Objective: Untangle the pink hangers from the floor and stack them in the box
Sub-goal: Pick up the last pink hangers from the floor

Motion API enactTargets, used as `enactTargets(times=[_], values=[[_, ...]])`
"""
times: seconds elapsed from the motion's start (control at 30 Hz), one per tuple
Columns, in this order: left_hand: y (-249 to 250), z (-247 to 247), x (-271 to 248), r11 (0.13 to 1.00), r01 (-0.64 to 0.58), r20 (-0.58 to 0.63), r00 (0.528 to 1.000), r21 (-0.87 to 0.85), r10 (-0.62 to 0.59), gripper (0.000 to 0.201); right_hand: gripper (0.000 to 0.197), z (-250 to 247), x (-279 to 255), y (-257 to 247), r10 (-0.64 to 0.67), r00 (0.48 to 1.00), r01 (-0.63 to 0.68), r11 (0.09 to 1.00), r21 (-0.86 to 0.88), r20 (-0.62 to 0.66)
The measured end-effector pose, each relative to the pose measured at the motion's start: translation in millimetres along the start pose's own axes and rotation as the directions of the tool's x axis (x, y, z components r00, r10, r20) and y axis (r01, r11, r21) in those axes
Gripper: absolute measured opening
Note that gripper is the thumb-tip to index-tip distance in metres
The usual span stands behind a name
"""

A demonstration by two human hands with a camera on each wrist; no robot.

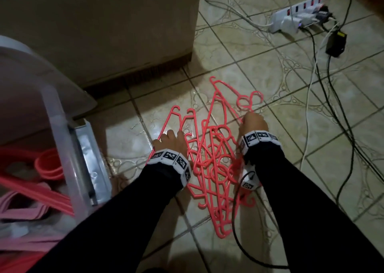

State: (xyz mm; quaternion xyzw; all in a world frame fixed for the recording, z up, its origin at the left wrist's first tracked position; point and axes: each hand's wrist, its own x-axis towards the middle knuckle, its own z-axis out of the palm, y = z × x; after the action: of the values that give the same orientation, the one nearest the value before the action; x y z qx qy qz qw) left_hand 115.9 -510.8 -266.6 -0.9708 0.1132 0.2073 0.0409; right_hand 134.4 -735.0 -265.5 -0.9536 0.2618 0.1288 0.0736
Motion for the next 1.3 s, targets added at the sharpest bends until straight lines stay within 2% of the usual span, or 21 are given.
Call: enactTargets(times=[0.07, 0.13, 0.2, 0.27, 0.37, 0.43, 0.5, 0.57, 0.63, 0.7, 0.77, 0.8, 0.83, 0.9, 1.0, 1.07, 1.13, 1.23, 1.27, 1.3], values=[[0.6, -0.5, -3.5, 1.0, -0.006, 0.021, 1.0, -0.007, 0.006, 0.054, 0.016, -14.0, -2.1, 5.2, 0.018, 0.998, -0.014, 0.998, 0.061, -0.065], [-1.6, -4.3, -0.8, 0.998, -0.01, 0.098, 0.995, -0.065, 0.016, 0.063, 0.012, -30.9, -8.9, 8.8, 0.033, 0.987, -0.005, 0.984, 0.178, -0.154], [-4.9, -10.5, 4.7, 0.989, -0.001, 0.164, 0.986, -0.147, 0.026, 0.071, 0.011, -44.9, -22.9, 9.1, 0.029, 0.986, 0.023, 0.954, 0.3, -0.166], [-8.8, -16.1, 10.3, 0.97, 0.023, 0.177, 0.984, -0.243, 0.02, 0.067, 0.007, -48.5, -45.2, 5.4, -0.018, 0.997, 0.043, 0.936, 0.35, -0.074], [-17.6, -19.6, 18.0, 0.962, 0.034, -0.003, 0.999, -0.272, -0.036, 0.062, 0.011, -27.7, -89.6, -1.9, -0.097, 0.993, 0.067, 0.937, 0.342, 0.073], [-25.1, -18.2, 20.0, 0.963, 0.103, -0.054, 0.991, -0.25, -0.12, 0.075, 0.015, -8.5, -118.4, -7.8, -0.133, 0.981, 0.076, 0.932, 0.355, 0.139], [-31.1, -14.2, 17.3, 0.944, 0.188, -0.02, 0.979, -0.271, -0.201, 0.097, 0.016, 7.0, -139.2, -11.5, -0.174, 0.957, 0.077, 0.924, 0.375, 0.232], [-34.9, -8.8, 11.1, 0.932, 0.216, 0.037, 0.976, -0.29, -0.215, 0.116, 0.019, 15.2, -148.7, -9.5, -0.186, 0.958, 0.088, 0.914, 0.395, 0.218], [-36.1, -6.2, 4.6, 0.922, 0.2, 0.058, 0.98, -0.33, -0.192, 0.111, 0.016, 14.3, -148.7, -0.9, -0.082, 0.994, 0.046, 0.911, 0.41, 0.07], [-33.2, -8.8, -0.1, 0.908, 0.208, 0.109, 0.978, -0.363, -0.18, 0.108, 0.04, 14.5, -142.8, 14.0, 0.086, 0.995, -0.065, 0.942, 0.33, -0.049], [-30.5, -6.4, 2.1, 0.896, 0.26, 0.169, 0.963, -0.36, -0.211, 0.135, 0.069, 15.0, -136.7, 30.1, 0.276, 0.961, -0.265, 0.924, 0.277, 0.0], [-28.3, -6.5, 2.3, 0.894, 0.285, 0.2, 0.953, -0.346, -0.226, 0.143, 0.077, 15.3, -133.9, 35.8, 0.347, 0.936, -0.349, 0.891, 0.291, 0.061], [-25.0, -6.4, 1.8, 0.902, 0.281, 0.206, 0.953, -0.328, -0.222, 0.142, 0.08, 17.0, -130.7, 40.8, 0.386, 0.915, -0.404, 0.861, 0.31, 0.12], [-17.7, -3.3, -0.7, 0.923, 0.243, 0.182, 0.964, -0.298, -0.195, 0.134, 0.075, 22.4, -124.7, 45.8, 0.37, 0.91, -0.413, 0.854, 0.317, 0.19], [-8.2, 2.7, -0.3, 0.936, 0.205, 0.139, 0.975, -0.287, -0.171, 0.118, 0.053, 27.1, -120.4, 39.8, 0.225, 0.957, -0.281, 0.879, 0.384, 0.184], [-1.1, 6.8, -0.6, 0.935, 0.201, 0.146, 0.976, -0.293, -0.164, 0.096, 0.04, 28.9, -119.8, 33.9, 0.106, 0.975, -0.181, 0.886, 0.427, 0.193], [4.6, 8.8, 0.8, 0.915, 0.26, 0.109, 0.965, -0.309, -0.238, 0.069, 0.034, 29.2, -118.0, 33.7, 0.042, 0.974, -0.138, 0.888, 0.439, 0.221], [9.0, 8.5, 2.3, 0.875, 0.363, 0.109, 0.932, -0.32, -0.347, 0.04, 0.023, 23.2, -111.2, 42.6, 0.07, 0.971, -0.177, 0.852, 0.493, 0.228], [14.4, 8.8, -1.1, 0.889, 0.353, 0.145, 0.935, -0.29, -0.324, 0.033, 0.02, 20.6, -108.4, 46.3, 0.098, 0.971, -0.198, 0.844, 0.499, 0.22], [10.3, -2.0, -7.2, 0.878, 0.381, 0.233, 0.918, -0.289, -0.321, 0.023, 0.017, 19.0, -106.1, 49.6, 0.116, 0.969, -0.213, 0.845, 0.49, 0.22]])
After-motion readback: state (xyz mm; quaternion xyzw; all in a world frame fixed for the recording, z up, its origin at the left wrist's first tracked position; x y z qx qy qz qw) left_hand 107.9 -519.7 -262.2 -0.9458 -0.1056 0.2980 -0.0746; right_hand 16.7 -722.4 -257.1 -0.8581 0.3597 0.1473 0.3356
